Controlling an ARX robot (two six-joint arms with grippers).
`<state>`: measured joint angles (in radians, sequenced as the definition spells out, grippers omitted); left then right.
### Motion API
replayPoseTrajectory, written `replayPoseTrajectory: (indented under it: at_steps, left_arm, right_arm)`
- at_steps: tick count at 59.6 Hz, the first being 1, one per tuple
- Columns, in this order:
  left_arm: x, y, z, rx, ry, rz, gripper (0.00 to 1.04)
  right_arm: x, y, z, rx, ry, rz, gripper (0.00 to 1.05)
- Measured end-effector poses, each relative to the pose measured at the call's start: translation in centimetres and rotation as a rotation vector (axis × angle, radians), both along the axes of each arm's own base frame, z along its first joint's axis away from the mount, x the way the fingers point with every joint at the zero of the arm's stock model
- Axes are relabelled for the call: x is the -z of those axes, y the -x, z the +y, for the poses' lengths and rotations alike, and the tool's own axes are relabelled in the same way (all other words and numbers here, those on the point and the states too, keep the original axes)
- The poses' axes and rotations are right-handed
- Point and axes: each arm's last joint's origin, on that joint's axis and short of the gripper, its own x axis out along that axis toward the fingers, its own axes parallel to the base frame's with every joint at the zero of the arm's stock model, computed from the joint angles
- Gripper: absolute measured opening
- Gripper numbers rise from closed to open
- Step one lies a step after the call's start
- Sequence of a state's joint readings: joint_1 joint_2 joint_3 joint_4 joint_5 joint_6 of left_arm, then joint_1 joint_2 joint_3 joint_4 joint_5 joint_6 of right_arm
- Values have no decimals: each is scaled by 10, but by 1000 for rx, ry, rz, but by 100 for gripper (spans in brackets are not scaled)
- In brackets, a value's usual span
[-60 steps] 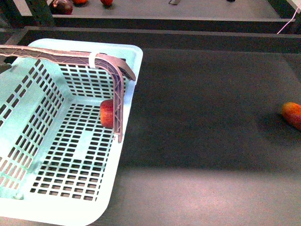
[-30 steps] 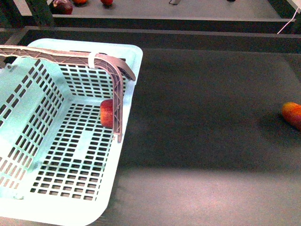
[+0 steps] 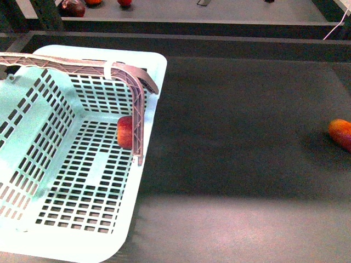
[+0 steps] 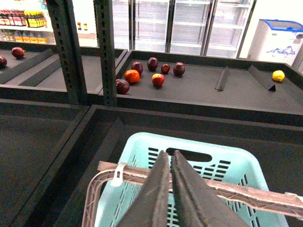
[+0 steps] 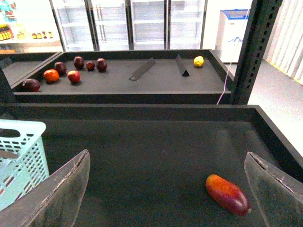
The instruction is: Pick apple with right arm and hold basket with left
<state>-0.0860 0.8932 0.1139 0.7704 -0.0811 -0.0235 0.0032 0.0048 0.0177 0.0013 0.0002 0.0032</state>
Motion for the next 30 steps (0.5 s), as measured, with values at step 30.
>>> replayPoseTrajectory:
  at_steps: [30]
  left_arm:
    - [10, 34, 12, -1, -11, -13, 3]
  right_arm:
    - [0, 0, 0, 0, 0, 0, 96]
